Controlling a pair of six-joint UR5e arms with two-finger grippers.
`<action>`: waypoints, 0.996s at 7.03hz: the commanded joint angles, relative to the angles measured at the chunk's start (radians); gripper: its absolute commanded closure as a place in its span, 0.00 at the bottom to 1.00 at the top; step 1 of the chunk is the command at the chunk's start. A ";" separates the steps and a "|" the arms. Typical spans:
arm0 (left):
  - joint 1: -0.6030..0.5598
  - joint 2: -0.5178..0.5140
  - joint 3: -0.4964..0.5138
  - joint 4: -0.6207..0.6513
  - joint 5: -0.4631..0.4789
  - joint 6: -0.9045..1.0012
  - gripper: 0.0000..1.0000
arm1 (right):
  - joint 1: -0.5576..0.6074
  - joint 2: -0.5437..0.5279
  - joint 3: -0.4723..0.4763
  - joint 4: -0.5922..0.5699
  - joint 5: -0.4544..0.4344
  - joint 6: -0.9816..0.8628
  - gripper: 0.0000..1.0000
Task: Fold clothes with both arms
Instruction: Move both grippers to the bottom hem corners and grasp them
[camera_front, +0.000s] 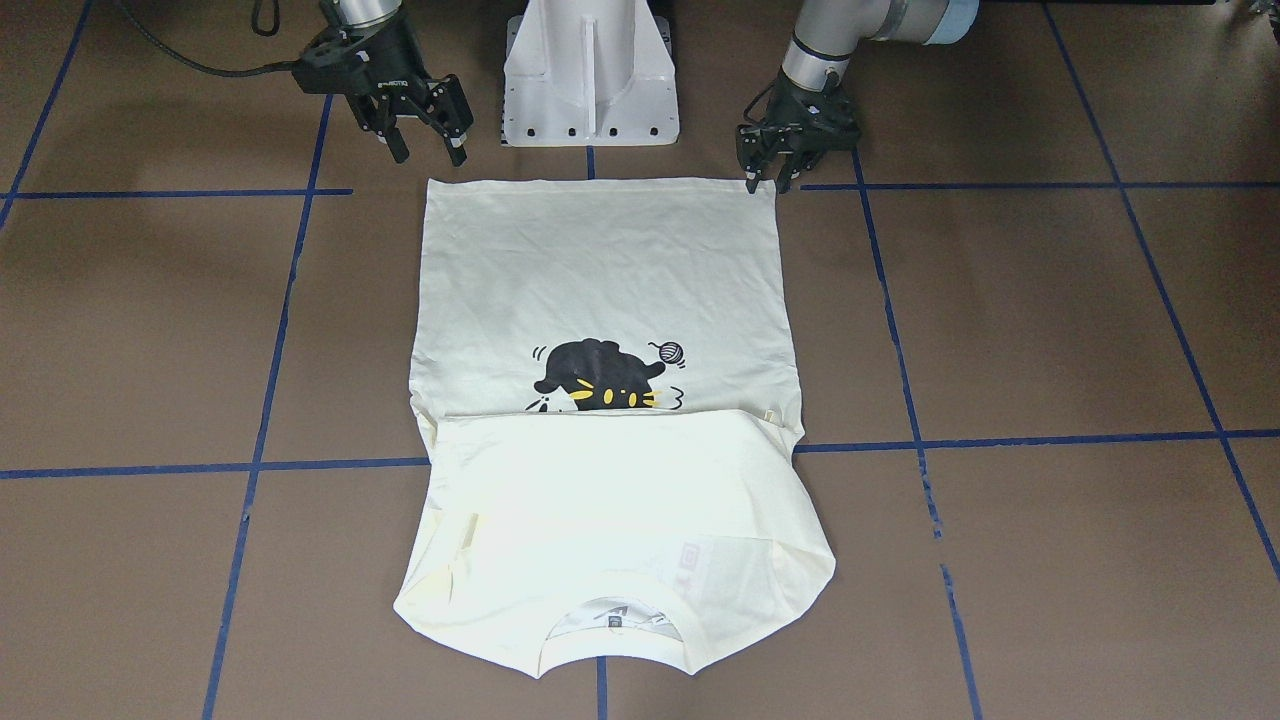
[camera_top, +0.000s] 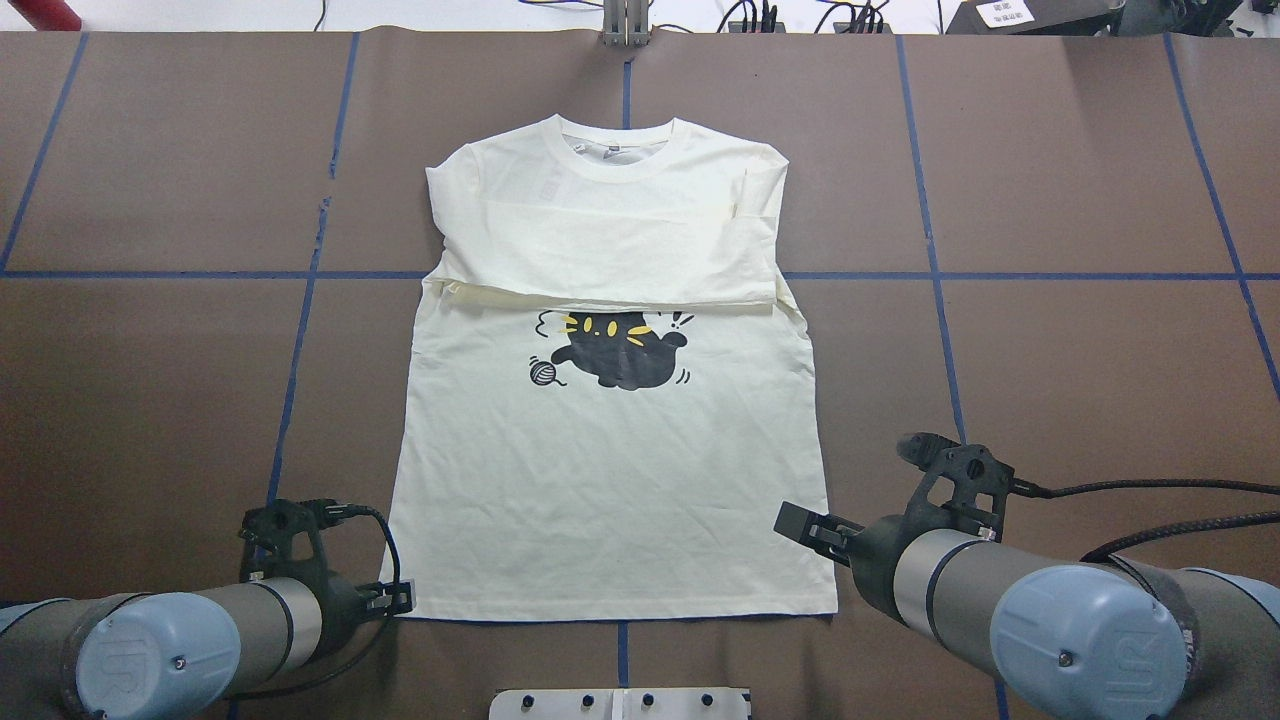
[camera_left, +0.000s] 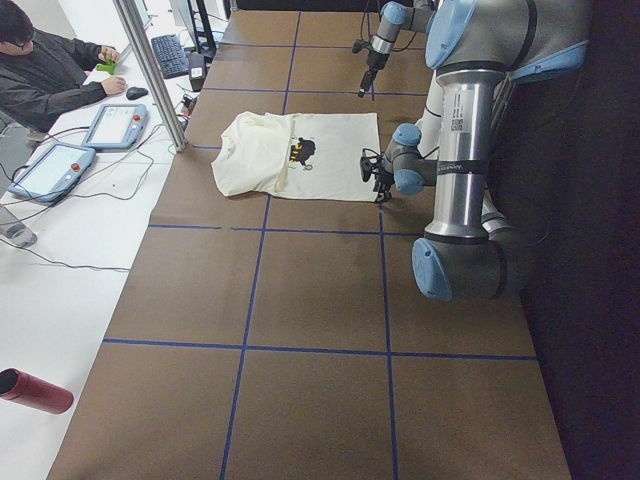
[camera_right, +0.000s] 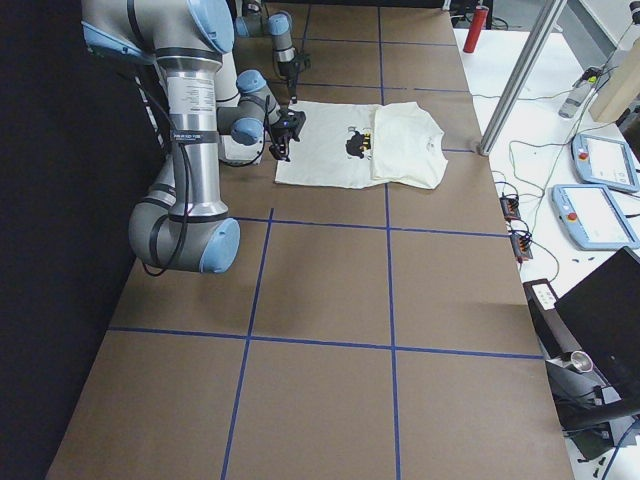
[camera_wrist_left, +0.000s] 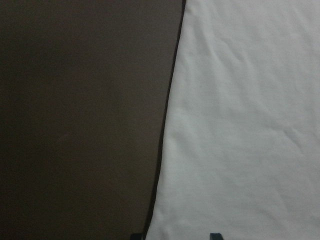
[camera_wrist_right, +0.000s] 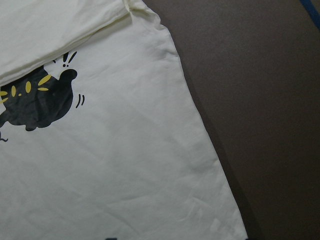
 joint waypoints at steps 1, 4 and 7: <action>0.011 0.000 0.004 0.000 0.000 0.000 0.51 | -0.009 0.000 0.000 0.000 -0.018 0.001 0.10; 0.017 0.000 0.004 0.000 0.002 0.000 0.75 | -0.015 0.000 0.000 0.000 -0.021 0.003 0.10; 0.017 0.000 0.002 0.000 0.002 0.000 1.00 | -0.029 0.000 -0.005 0.000 -0.036 0.003 0.09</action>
